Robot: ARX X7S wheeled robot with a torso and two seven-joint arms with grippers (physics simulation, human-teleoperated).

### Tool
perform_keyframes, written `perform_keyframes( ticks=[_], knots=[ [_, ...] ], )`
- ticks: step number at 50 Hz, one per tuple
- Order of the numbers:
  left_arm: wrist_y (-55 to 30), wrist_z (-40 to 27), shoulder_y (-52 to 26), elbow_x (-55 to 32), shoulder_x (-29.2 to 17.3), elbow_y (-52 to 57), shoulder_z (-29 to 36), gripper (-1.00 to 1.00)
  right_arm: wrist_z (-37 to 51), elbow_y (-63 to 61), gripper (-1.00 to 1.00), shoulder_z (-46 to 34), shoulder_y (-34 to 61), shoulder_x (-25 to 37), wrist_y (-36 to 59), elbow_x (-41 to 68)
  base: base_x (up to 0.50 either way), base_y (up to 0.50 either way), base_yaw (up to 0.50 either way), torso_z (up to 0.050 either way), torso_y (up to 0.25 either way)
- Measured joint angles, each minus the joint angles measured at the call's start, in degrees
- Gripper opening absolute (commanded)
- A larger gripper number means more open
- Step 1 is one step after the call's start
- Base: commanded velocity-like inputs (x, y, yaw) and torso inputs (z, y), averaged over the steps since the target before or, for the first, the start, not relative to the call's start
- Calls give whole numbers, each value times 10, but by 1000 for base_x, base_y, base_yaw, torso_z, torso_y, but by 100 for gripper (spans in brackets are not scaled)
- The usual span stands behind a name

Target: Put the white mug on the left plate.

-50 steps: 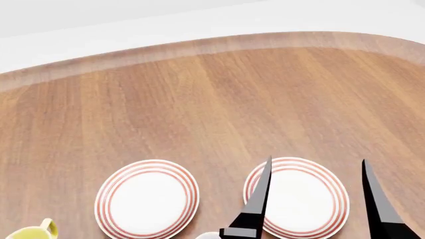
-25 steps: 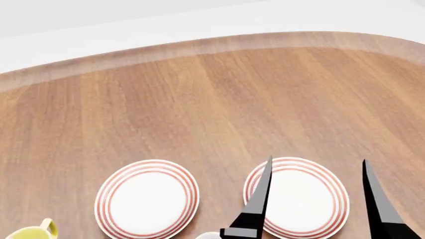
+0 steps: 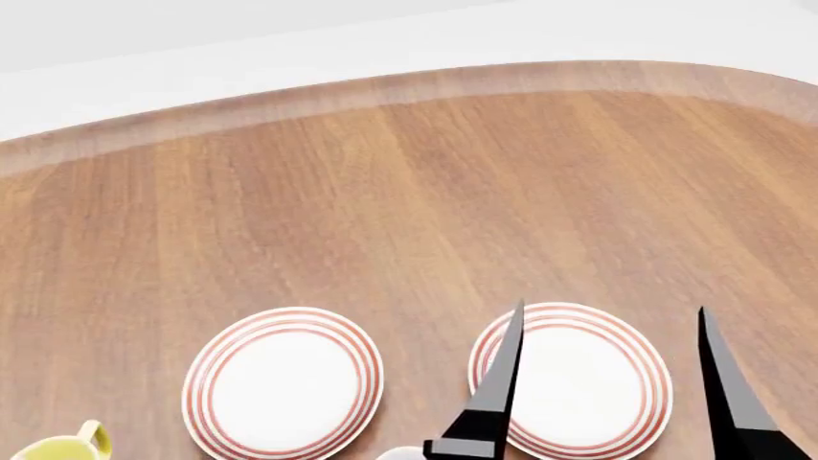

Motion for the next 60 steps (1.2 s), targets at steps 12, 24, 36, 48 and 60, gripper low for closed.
perform_keyframes(
  ticks=[12,24,36,48,60],
  knots=[
    [6,-3,-10,-4,6,-19,2,100,6,3,100,-2,0,5,-4,4,0,0,0,0,0],
    [10,-6,-20,-5,12,-40,7,100,10,6,100,-3,-1,9,-10,8,0,0,0,0,0],
    [15,-10,-31,-6,20,-63,12,100,15,7,100,-3,0,13,-12,13,0,0,0,0,0],
    [24,-14,-37,-7,25,-81,18,-100,19,9,100,-5,1,16,-14,16,0,0,0,0,0],
    [28,-17,-39,-9,23,-83,22,-100,23,11,100,-10,3,18,-14,18,0,0,0,0,0]
  ],
)
